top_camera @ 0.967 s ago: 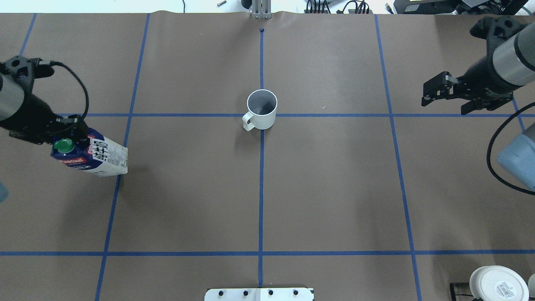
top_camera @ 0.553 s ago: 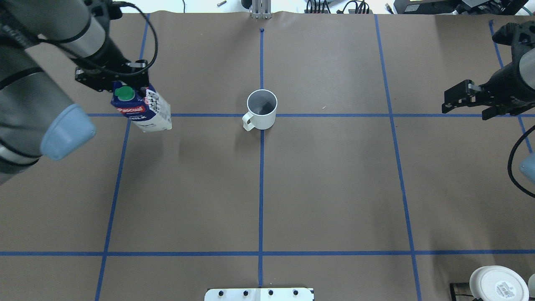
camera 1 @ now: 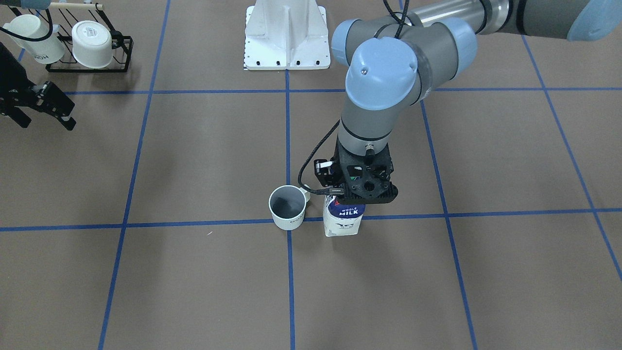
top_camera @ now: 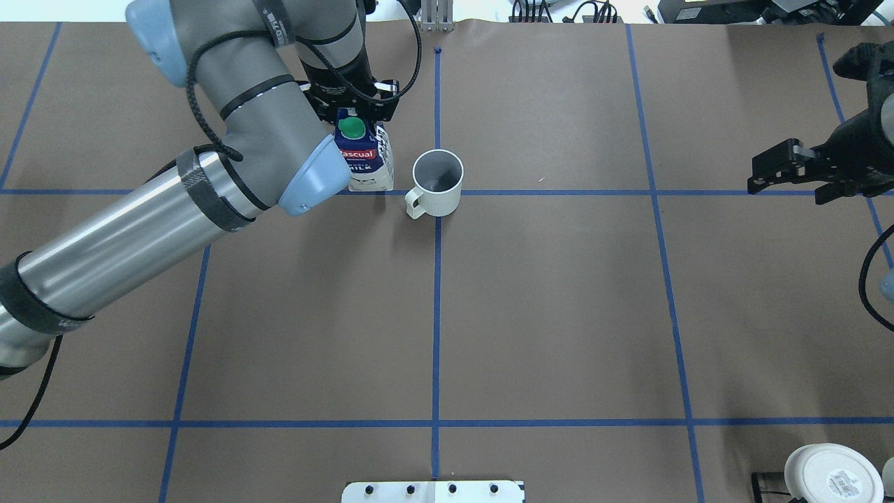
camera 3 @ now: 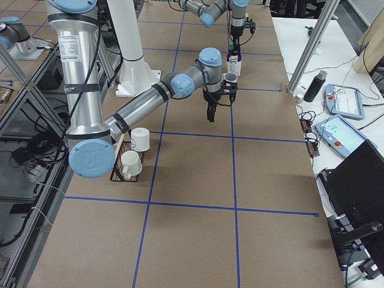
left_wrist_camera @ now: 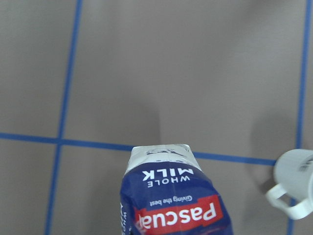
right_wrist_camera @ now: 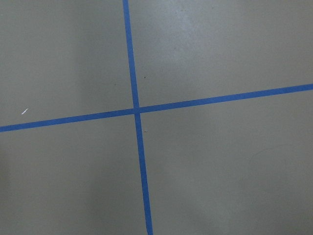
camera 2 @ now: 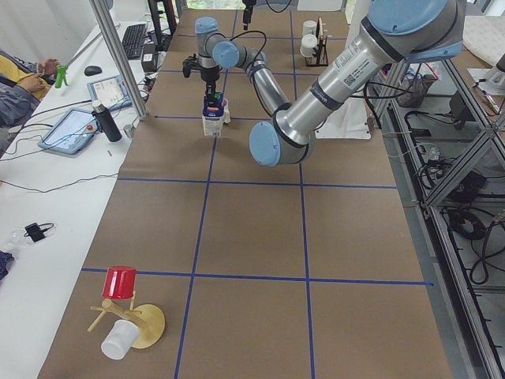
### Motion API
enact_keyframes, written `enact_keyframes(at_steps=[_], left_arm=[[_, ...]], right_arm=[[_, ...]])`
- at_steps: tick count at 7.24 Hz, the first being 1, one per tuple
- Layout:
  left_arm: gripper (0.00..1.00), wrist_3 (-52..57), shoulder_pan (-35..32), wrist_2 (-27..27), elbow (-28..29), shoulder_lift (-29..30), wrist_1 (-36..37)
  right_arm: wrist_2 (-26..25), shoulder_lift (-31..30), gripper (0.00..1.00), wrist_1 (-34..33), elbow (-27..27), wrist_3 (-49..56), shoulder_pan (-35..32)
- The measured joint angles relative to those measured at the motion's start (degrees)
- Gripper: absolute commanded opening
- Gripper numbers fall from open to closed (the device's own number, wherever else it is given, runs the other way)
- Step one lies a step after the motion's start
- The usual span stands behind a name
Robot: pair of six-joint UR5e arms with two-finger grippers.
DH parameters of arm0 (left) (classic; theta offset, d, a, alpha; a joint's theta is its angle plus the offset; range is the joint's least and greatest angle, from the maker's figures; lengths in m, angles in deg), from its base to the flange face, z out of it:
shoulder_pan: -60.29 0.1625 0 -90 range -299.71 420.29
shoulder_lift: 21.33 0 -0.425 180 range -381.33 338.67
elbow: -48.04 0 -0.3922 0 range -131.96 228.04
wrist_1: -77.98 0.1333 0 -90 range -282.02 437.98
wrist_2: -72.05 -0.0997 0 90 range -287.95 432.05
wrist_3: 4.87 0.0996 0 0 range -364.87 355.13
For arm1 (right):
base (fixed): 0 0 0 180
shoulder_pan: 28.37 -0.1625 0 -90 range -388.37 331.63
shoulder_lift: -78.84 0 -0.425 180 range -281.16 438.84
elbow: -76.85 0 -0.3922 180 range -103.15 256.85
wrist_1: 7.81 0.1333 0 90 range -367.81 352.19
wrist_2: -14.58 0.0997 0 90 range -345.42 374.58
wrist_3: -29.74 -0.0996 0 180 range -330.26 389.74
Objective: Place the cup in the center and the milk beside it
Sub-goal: 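Carry the milk carton with the left gripper beside the mug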
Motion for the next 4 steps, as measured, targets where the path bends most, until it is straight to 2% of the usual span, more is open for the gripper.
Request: enact_keyframes(at_steps=[1,2,4], left_arm=[[0.51,0.26,0.34,-0.03,1.64,0.64,-1.40],[0.61,0.37,0.62,-0.04,2.42,1.03,-1.91],[0.97,0.35,1.08,-0.03,2.76,1.32,-2.10]], right_arm=[[0.00,-0.04,1.00,0.00,-0.05,0.01,-0.01],[0.00,-0.04,1.00,0.00,-0.07,0.04,-0.02],[0.00,-0.07,1.00,0.00,-0.04,0.05,-0.02]])
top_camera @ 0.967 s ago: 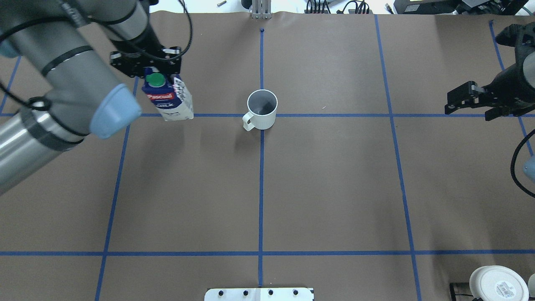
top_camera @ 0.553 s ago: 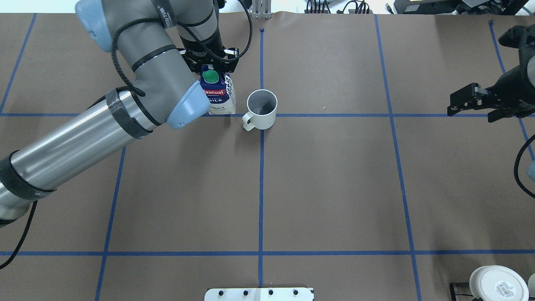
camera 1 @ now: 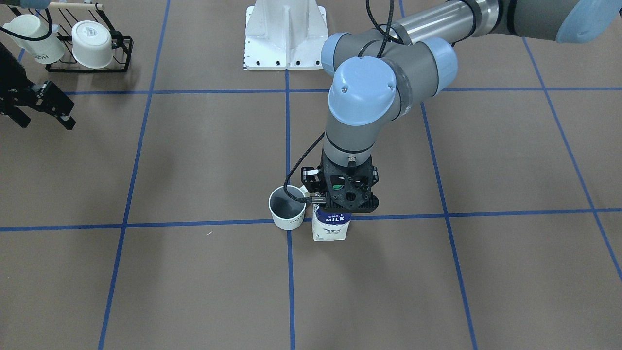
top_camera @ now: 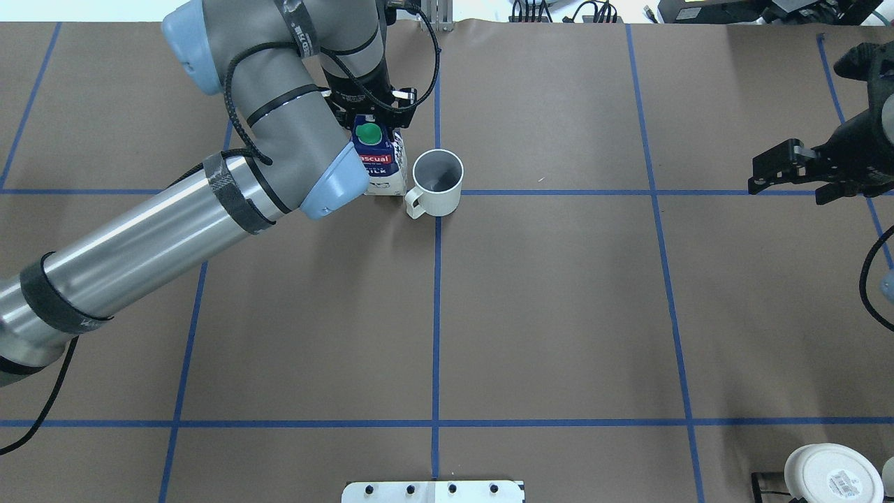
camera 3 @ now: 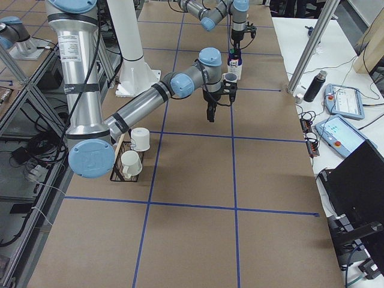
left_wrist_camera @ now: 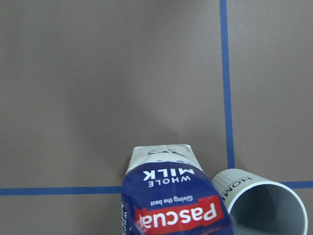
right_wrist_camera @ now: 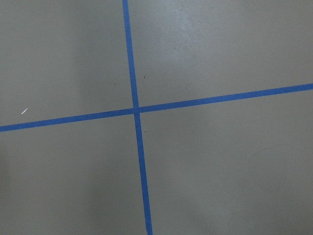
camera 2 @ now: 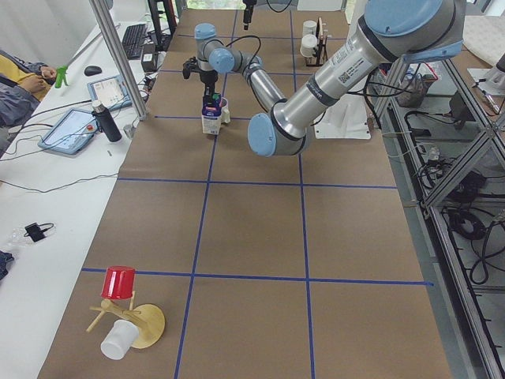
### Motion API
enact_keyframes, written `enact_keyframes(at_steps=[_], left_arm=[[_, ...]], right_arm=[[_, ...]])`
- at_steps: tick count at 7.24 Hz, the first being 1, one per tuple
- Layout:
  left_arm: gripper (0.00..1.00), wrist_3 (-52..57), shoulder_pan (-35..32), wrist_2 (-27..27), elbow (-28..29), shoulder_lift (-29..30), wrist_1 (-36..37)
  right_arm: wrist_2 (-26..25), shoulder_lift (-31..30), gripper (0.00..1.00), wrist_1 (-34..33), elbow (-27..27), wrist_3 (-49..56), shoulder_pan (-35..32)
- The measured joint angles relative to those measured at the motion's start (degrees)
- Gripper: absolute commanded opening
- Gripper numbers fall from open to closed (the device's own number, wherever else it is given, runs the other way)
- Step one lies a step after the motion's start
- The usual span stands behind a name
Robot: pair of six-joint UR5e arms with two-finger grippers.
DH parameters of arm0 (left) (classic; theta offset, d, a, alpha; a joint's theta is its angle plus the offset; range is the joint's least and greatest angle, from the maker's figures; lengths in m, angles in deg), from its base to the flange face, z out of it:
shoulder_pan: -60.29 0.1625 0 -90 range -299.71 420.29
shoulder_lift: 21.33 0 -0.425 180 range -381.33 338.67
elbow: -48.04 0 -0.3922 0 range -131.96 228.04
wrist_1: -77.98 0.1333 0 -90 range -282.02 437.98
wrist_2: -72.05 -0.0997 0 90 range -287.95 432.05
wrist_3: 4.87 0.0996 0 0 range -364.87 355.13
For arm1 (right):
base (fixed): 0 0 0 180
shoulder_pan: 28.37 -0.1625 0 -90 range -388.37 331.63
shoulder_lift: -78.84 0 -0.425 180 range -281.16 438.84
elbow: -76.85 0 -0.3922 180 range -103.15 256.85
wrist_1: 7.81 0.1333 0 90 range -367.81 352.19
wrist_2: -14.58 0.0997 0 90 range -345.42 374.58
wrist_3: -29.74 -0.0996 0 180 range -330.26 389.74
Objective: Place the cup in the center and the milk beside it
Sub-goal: 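Carry the milk carton with the left gripper beside the mug, then open the left gripper and lift it away from the carton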
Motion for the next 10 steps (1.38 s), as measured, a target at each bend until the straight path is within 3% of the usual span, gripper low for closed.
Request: enact_keyframes(at_steps=[2,4,7,8,10], left_arm=[[0.98,-0.62,-0.28,0.22,-1.66,-0.16,0.90],[0.98,-0.60,-2.89,0.50,-11.82,-3.97,5.99],[0.98,4.23,-7.94,1.52,-38.45,-26.21,10.39],[0.98,9.17,-10.63,2.51,-43.49,-33.67,10.46],[0.98,23.25,-18.23,7.50,-46.24,-44.33,10.30]], right_arm=[[0.00,0.02,1.00,0.00,0.15,0.00,0.05],[0.00,0.14,1.00,0.00,0.32,0.12,-0.14],[0.02,-0.24,1.00,-1.56,0.57,5.33,-2.90],[0.07,-0.46,1.00,-3.35,0.59,9.85,-4.46],[0.73,-1.64,1.00,-5.33,0.41,17.18,-7.46]])
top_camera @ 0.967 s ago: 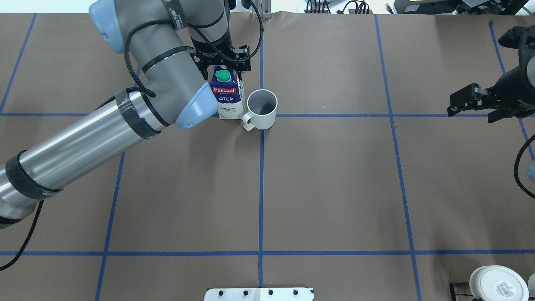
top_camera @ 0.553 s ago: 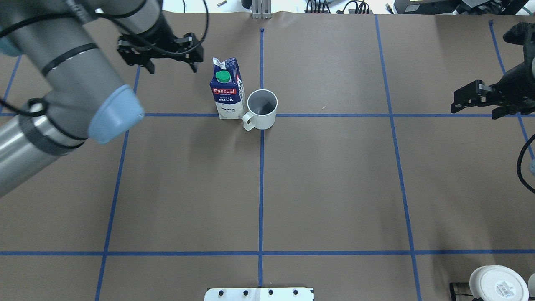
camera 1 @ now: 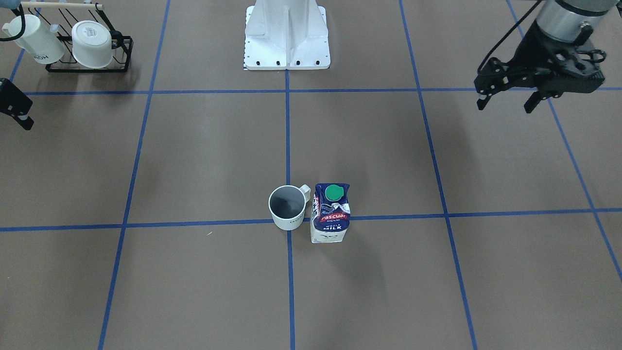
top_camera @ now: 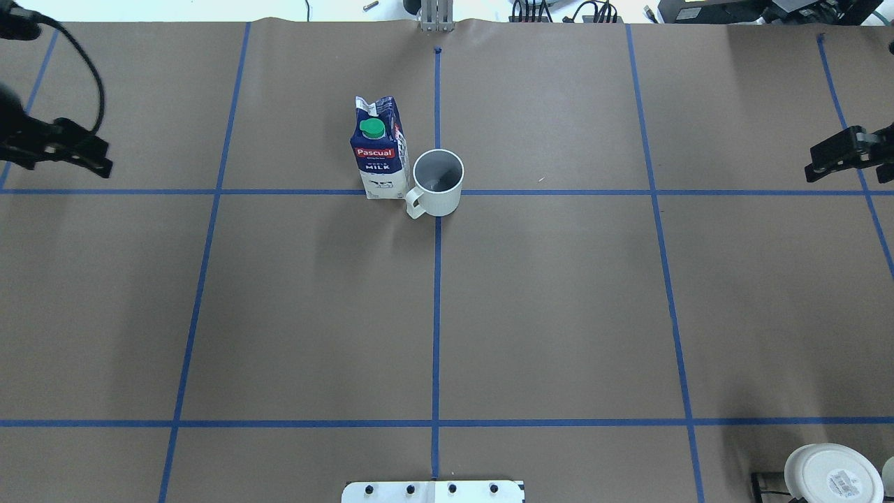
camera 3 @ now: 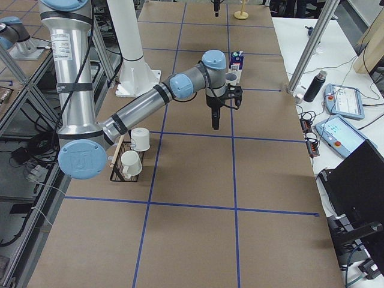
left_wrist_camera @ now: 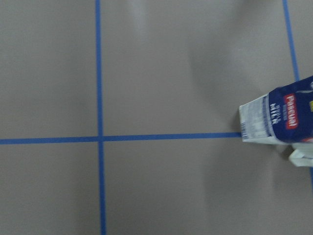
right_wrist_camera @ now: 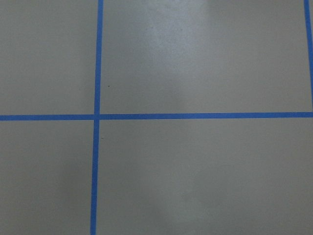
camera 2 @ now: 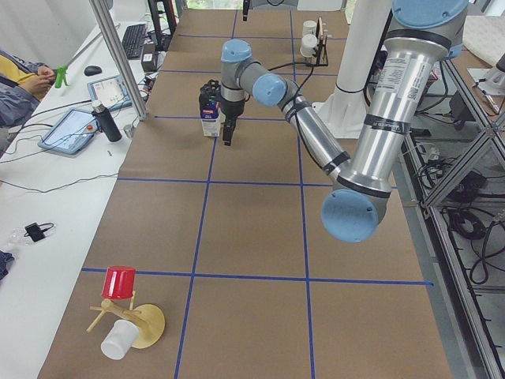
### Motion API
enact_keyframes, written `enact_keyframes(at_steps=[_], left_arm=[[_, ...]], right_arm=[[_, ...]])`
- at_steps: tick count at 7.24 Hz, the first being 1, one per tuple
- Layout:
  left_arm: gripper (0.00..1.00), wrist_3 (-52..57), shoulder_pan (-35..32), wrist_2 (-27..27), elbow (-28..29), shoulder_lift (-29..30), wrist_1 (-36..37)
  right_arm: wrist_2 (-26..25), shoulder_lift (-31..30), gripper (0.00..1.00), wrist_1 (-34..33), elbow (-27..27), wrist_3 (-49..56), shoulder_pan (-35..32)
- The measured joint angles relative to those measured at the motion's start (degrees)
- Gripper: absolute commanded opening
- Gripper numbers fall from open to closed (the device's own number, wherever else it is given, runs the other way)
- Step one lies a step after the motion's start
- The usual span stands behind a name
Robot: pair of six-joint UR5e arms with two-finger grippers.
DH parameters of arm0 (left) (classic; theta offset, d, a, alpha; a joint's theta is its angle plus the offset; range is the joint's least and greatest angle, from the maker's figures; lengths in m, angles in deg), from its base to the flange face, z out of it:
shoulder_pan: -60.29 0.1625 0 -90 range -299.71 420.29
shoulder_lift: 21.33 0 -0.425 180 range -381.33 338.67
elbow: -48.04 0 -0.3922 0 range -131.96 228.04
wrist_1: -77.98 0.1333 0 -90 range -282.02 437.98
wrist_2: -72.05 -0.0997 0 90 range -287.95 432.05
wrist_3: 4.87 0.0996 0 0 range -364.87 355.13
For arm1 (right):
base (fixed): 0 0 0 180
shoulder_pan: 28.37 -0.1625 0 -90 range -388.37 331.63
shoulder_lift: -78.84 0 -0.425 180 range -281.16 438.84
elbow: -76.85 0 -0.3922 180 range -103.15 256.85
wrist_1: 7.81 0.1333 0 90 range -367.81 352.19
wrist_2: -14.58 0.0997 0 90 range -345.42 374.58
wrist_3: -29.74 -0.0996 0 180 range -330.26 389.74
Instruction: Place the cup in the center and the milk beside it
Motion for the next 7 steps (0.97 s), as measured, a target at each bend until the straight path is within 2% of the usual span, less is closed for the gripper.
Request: enact_keyframes(at_steps=[2,3,7], left_arm=[[0.98,10.16,-5.43,2.54,0.30,-7.05,-0.14],[0.98,12.14,-6.86,4.34,1.15,-8.50,-0.12],[0.98,15.26,-8.69,6.95,2.89,-9.38,0.39]], right_arm=[[1.12,-2.76,1.00,-0.14,-1.00,4.01,-2.00],[2.25,-4.36,1.00,0.14,-1.31,5.72,-2.89],[6.64,-7.20,1.00,0.75,-2.56,9.86,-5.30]])
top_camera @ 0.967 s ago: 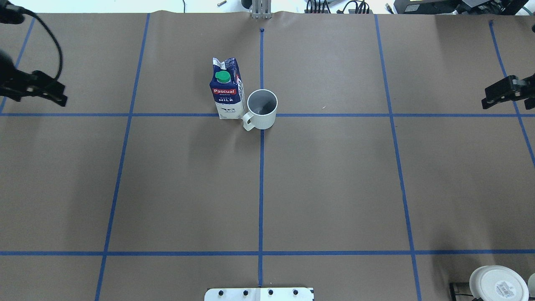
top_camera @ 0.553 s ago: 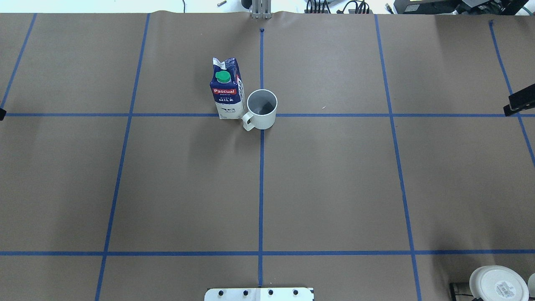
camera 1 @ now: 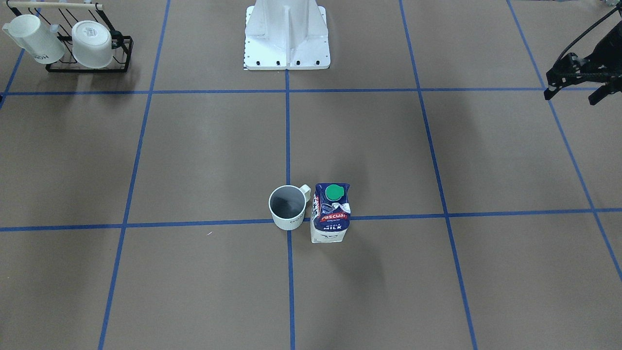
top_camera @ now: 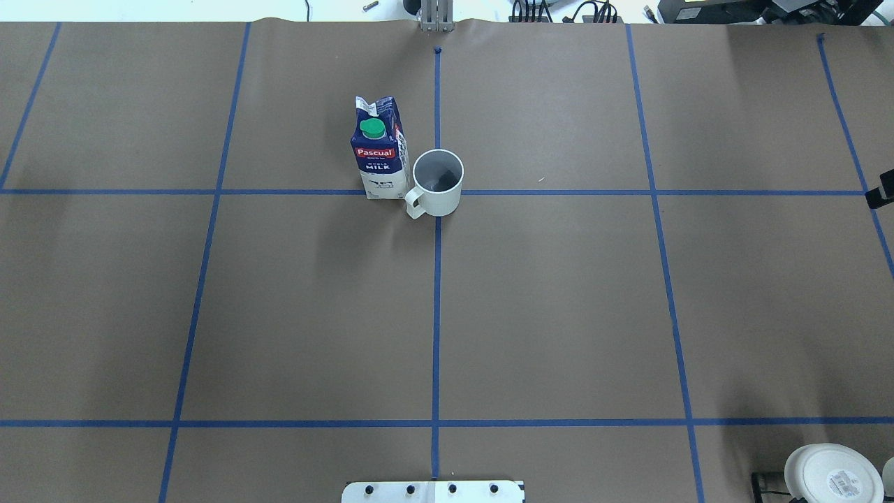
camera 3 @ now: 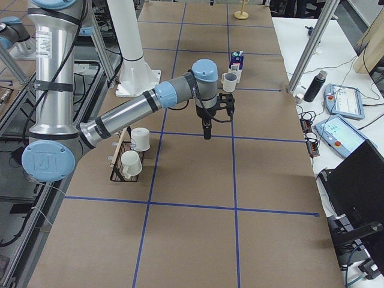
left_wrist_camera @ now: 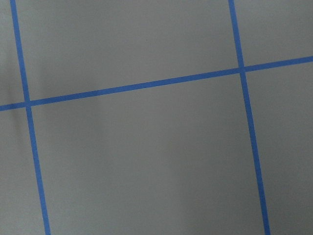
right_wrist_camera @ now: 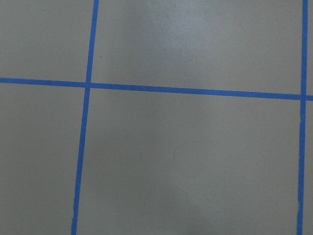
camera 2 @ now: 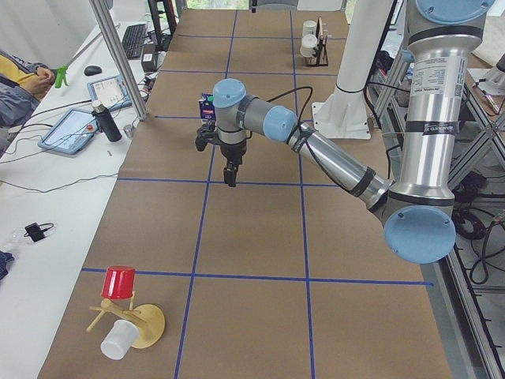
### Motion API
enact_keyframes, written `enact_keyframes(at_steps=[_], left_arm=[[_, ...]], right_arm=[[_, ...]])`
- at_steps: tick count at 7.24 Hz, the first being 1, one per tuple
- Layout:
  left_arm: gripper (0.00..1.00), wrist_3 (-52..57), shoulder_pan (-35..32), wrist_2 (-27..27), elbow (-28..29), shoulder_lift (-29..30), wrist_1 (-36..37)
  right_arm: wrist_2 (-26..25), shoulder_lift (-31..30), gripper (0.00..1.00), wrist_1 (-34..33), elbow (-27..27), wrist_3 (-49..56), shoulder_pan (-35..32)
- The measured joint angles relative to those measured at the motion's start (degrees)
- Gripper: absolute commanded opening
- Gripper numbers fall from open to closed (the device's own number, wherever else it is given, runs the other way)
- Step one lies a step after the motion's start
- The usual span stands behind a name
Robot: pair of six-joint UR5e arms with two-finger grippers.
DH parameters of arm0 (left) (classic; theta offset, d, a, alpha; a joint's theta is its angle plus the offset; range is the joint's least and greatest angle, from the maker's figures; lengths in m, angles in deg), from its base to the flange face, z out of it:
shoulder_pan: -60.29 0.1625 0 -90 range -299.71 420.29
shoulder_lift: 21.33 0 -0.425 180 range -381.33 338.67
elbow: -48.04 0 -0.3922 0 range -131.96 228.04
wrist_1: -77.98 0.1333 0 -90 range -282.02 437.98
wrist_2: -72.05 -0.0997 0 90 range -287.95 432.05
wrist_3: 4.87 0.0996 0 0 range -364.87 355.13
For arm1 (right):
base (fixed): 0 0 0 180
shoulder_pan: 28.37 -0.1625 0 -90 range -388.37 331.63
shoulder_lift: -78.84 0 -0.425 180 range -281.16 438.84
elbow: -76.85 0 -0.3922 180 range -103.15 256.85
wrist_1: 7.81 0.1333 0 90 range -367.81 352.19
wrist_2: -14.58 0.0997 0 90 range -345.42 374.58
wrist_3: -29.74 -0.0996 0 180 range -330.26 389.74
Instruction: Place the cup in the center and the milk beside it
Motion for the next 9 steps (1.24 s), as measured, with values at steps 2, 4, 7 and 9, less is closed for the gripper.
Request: enact_keyframes(at_steps=[2,4,7,9], left_arm=[[0.98,-0.06,-0.05,0.06,-0.26,-0.67,-0.01],[0.98,-0.50,-0.06,0.11,-0.26,-0.88,-0.09],[0.98,-0.75,0.00,0.18,-0.25,-0.91,-0.12],[0.98,-2.34,0.14,0.19,-1.02,-0.73,-0.24]], right_arm=[[0.44,-0.05,1.00,0.04,-0.25,-0.04,-0.03],[0.41,0.01,1.00,0.09,-0.41,-0.07,-0.05],[0.56,0.10,1.00,0.04,-0.63,-0.13,0.03],[0.05,0.13,1.00,0.02,-0.55,-0.12,0.13]])
